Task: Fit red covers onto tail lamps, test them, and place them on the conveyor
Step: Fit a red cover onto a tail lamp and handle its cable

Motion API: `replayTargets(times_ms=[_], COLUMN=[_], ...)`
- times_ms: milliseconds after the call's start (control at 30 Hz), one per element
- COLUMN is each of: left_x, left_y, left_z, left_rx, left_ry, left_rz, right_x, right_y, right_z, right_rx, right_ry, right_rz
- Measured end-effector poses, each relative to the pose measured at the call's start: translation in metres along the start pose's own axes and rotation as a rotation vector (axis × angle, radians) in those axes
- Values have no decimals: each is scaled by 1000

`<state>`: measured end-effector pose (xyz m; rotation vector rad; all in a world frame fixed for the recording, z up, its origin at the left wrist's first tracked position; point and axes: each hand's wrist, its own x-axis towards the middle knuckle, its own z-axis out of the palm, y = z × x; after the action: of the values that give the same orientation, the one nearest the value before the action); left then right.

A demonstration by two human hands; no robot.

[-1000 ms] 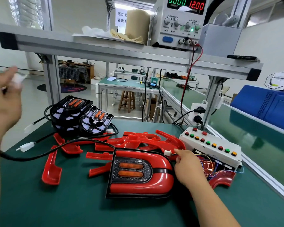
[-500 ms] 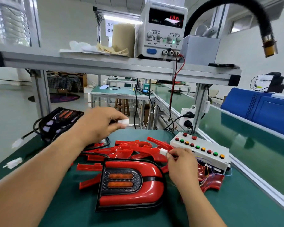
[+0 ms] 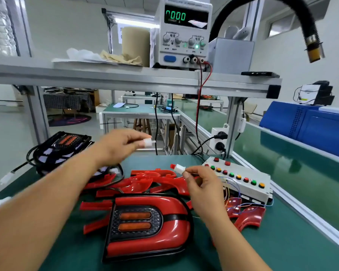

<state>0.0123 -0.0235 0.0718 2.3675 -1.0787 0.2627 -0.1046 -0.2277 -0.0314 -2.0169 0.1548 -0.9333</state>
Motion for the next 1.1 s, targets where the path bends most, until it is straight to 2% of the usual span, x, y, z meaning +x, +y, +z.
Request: replayTargets(times_ms=[67,133,267,500,600,733,833,933,1100], left_x=[-1,-4,-6,-5,-3,12,21,29,36], left_y=[-10,-14,-10,19,33,36,36,37,40], left_z=[-46,-86,-113,-109,-97,-38,5,28,49], left_rx=[-7,-63,-155,-239,-262,-23,33,21,13], left_ry=[242,383,465,480,380,47,-190,-289,-344], left_rz=[23,58,127,300,334,159,87,51,43], right_x=[-5,-8,-9,-10,-9,-9,-8,-8,-8], right_y=[9,13,15,21,21,19,18,19,19], right_z=[1,2,4,2,1,1,1,0,0], right_rx=[7,-15,-32,-33,-1,60,125,180,135], right_ry=[9,-3,-4,20,47,73,99,141,155], right_rz=[-13,-30,-16,13,41,44,45,19,-74])
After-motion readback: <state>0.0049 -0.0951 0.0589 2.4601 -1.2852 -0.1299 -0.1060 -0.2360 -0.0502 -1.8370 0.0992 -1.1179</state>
